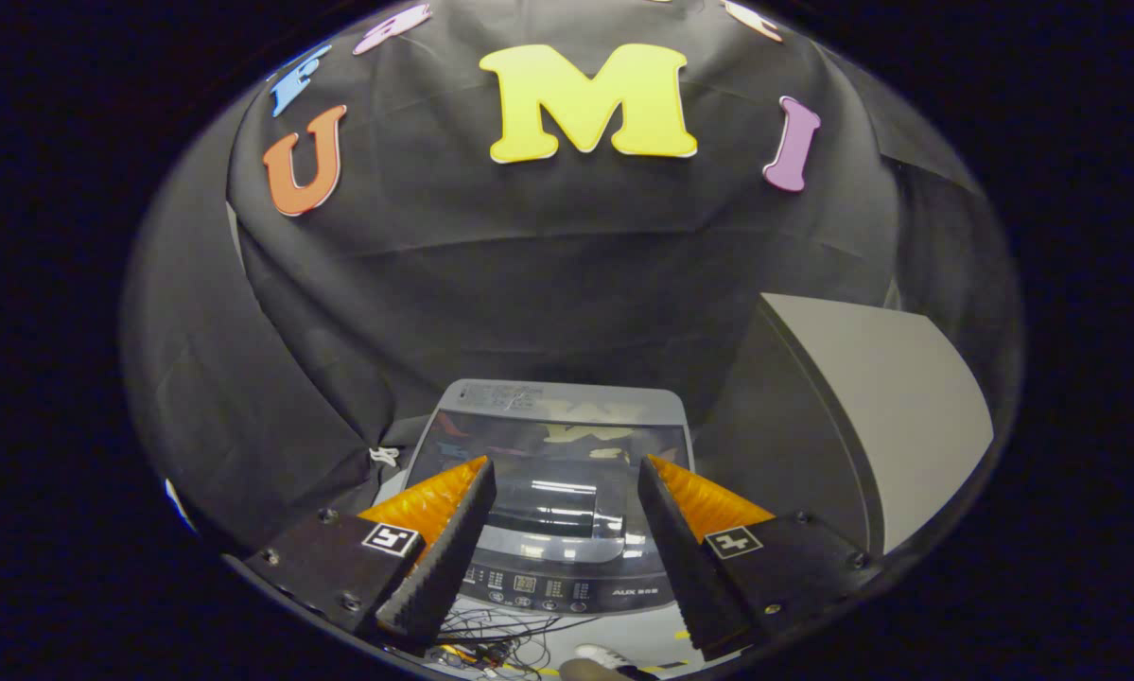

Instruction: Put the clothes into the washing machine and then close the washing machine lid.

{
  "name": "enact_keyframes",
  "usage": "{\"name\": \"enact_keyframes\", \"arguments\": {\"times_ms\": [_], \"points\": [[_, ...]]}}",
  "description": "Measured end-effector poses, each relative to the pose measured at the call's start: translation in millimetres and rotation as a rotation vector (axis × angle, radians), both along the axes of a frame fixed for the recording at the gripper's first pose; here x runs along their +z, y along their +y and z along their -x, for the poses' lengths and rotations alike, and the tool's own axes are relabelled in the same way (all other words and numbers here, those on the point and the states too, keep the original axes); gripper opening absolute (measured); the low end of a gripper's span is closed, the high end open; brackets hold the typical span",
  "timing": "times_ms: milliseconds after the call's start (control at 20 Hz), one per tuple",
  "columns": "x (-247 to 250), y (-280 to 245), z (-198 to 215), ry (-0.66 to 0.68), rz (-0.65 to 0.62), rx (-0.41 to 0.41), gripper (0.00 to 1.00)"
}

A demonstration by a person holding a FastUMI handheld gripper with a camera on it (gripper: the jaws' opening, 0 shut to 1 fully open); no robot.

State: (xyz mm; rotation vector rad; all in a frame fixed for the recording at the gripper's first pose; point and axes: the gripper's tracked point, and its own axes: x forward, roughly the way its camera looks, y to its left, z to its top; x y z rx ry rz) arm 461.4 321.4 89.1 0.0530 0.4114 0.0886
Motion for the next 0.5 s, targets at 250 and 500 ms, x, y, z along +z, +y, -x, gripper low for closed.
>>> {"name": "enact_keyframes", "arguments": {"times_ms": [250,500], "points": [[24.4,-46.7,72.3,-0.104,-0.025,-0.002,0.95],[42.9,-116.1,145.0,-0.205,-0.048,-0.029,0.95]]}}
